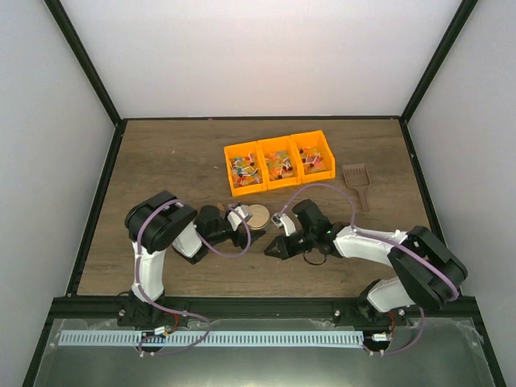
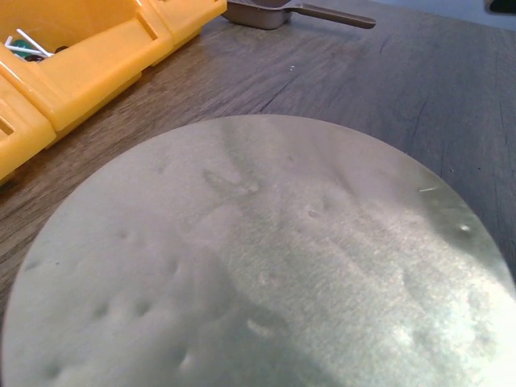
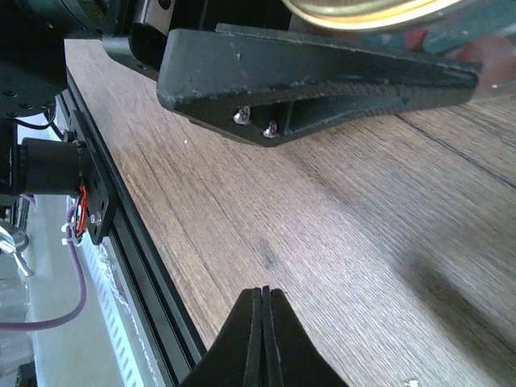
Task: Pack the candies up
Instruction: Screw the bottle lid onto the packing bottle, then move the packing bottle to the center of the board.
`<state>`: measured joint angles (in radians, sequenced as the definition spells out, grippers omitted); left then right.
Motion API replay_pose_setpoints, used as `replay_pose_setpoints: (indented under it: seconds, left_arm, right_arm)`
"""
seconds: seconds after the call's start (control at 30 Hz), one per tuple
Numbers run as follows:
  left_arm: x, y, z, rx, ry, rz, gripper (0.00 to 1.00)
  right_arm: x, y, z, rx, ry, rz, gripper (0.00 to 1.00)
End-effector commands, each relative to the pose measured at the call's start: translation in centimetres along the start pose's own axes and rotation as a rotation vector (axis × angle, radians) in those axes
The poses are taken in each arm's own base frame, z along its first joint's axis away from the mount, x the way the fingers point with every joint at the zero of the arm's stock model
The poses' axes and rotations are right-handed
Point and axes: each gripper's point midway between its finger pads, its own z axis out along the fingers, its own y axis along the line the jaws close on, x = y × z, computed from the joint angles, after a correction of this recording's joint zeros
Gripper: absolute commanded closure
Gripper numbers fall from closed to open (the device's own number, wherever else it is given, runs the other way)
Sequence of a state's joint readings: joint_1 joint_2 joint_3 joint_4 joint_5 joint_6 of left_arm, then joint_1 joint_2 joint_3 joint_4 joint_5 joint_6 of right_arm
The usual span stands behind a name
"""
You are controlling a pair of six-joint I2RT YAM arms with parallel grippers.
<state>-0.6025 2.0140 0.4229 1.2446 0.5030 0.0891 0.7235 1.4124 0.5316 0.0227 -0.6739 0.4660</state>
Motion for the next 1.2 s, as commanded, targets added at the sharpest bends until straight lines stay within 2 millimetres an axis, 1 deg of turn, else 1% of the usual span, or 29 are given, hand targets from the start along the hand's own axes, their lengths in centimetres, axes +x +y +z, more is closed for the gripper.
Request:
replay_pose_setpoints:
  seconds: [0.0, 0.07, 0.17, 0.33, 0.43, 0.57, 0.6, 0.73, 0.87, 1.03, 1.17]
  left_arm:
    - [4.7, 0.3, -0.5, -0.036, 0.153, -0.12, 0.16]
    - [4.7, 0.3, -0.5, -0.037, 0.153, -0.117, 0.16]
    - [4.4, 0.3, -0.6, -0.036, 0.147, -0.111, 0.16]
    - [3.3, 0.2, -0.8, -0.035, 0.136, -0.082, 0.16]
    - [3.1, 0.3, -0.9, -0.038, 0.14, -0.069, 0.15]
    - [3.0, 0.3, -1.0, -0.044, 0.147, -0.075, 0.09]
    - [3.0, 0.4, -1.1, -0.047, 0.149, -0.069, 0.01]
    - [2.4, 0.3, -1.5, -0.052, 0.154, -0.045, 0.0]
    - [1.6, 0.2, -2.1, -0.063, 0.142, -0.032, 0.0]
    - [-0.2, -0.1, -3.4, -0.077, 0.142, 0.01, 0.0]
    - [-1.6, -0.5, -4.5, -0.083, 0.147, 0.024, 0.0]
  right_arm:
    - [-0.3, 0.5, -1.0, 0.017, -0.002, -0.005, 0.99]
    - [-1.2, 0.3, -1.4, 0.045, -0.019, -0.017, 0.99]
    - [-2.9, -0.5, -2.5, 0.101, -0.067, -0.031, 0.99]
    - [-6.6, -2.4, -5.4, 0.243, -0.185, -0.054, 0.99]
    - [-8.1, -3.4, -6.9, 0.28, -0.225, -0.056, 0.99]
    - [-9.5, -4.4, -8.2, 0.315, -0.262, -0.05, 0.99]
    - [-9.8, -4.6, -8.5, 0.322, -0.271, -0.048, 0.99]
    - [-10.7, -5.4, -9.1, 0.335, -0.293, -0.037, 0.99]
    - [-11.6, -5.6, -9.4, 0.332, -0.317, -0.035, 0.98]
    - [-12.9, -6.0, -9.9, 0.349, -0.348, -0.034, 0.94]
    - [-14.4, -5.5, -9.7, 0.315, -0.363, -0.059, 0.77]
